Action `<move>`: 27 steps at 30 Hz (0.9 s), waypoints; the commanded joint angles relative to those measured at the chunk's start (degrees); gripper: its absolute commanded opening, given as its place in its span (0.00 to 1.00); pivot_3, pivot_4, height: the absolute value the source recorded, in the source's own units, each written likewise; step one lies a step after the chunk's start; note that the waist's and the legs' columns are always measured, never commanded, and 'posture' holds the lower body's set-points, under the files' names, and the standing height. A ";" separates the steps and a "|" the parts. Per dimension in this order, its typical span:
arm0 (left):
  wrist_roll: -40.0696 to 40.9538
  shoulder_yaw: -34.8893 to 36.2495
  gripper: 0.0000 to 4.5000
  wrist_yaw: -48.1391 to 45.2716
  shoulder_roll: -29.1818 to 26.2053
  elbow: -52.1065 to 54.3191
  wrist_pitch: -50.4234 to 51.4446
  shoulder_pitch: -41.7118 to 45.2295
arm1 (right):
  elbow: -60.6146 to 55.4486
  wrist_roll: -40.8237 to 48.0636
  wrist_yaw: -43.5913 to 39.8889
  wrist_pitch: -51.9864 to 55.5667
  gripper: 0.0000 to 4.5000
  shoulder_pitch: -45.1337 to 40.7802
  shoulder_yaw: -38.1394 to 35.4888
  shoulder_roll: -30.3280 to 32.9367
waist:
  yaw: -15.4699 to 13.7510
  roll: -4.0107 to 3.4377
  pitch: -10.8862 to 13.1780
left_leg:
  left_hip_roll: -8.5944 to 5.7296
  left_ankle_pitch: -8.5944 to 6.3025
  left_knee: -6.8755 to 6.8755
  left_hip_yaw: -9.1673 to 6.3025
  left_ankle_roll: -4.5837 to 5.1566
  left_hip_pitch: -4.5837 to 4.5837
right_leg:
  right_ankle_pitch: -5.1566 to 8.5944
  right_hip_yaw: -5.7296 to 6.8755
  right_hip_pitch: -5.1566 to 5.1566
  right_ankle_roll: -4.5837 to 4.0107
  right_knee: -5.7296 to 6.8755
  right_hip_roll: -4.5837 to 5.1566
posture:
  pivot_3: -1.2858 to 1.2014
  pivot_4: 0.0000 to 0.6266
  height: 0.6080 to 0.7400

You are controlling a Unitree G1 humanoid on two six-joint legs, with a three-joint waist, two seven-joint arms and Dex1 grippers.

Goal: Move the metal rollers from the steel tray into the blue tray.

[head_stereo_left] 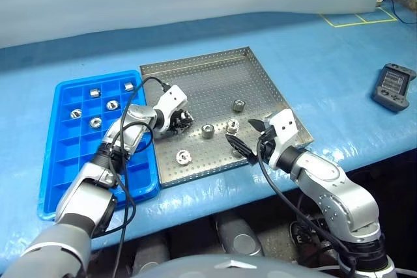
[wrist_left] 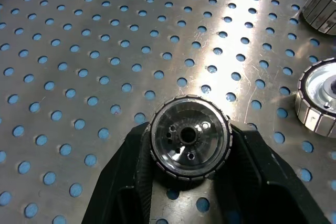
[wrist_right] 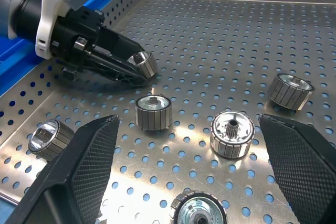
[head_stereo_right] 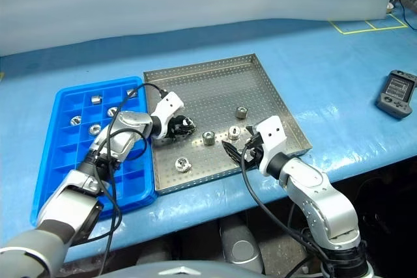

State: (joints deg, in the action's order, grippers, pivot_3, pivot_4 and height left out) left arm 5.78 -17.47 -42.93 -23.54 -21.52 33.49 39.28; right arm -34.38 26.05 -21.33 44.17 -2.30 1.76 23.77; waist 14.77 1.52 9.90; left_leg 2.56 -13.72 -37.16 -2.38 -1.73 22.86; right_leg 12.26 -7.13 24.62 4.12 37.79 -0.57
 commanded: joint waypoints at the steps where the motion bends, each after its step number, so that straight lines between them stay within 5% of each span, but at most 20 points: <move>1: 2.43 5.21 0.38 1.30 0.48 5.71 0.30 -1.28 | -0.87 0.14 -0.44 -1.16 1.00 -1.21 -0.18 -0.17 | -0.06 -0.01 0.01 | 0.00 0.00 0.00 0.00 0.00 0.00 | 0.00 0.00 0.01 0.00 0.01 0.00 | 0.43 0.24 1.00; 7: 8.73 17.94 0.38 9.90 3.40 19.51 3.54 -5.25 | -0.65 0.24 -1.15 -0.85 1.00 -2.09 0.85 -0.15 | -0.72 -0.01 0.01 | 0.00 0.00 0.00 -0.02 0.00 0.07 | -0.01 0.00 0.04 0.02 0.00 0.01 | 0.44 0.24 1.00; 18: 5.77 33.80 0.38 30.04 3.32 46.28 6.63 -21.53 | 1.20 0.12 -3.34 -1.06 1.00 -5.20 4.87 -0.75 | -2.31 -0.02 -0.01 | -0.01 0.01 -0.12 -0.06 0.00 0.03 | -0.04 0.03 -0.04 0.06 0.02 0.01 | 0.46 0.24 1.00; 27: 1.88 37.76 0.38 40.25 6.72 54.05 10.74 -33.80 | 3.75 0.17 -5.32 -1.40 1.00 -7.77 7.49 -2.39 | -5.47 0.00 -0.02 | -0.01 0.01 -0.14 -0.07 0.00 0.02 | -0.05 0.06 -0.05 0.06 0.00 0.01 | 0.49 0.24 1.00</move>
State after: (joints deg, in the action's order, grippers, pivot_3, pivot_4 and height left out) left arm 8.89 19.43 -4.42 -16.97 28.93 44.17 5.98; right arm -29.79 25.95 -25.99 44.10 -9.01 9.13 21.70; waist 9.30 1.52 9.88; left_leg 2.55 -13.71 -37.31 -2.45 -1.74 22.89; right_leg 12.22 -7.07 24.57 4.18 37.79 -0.56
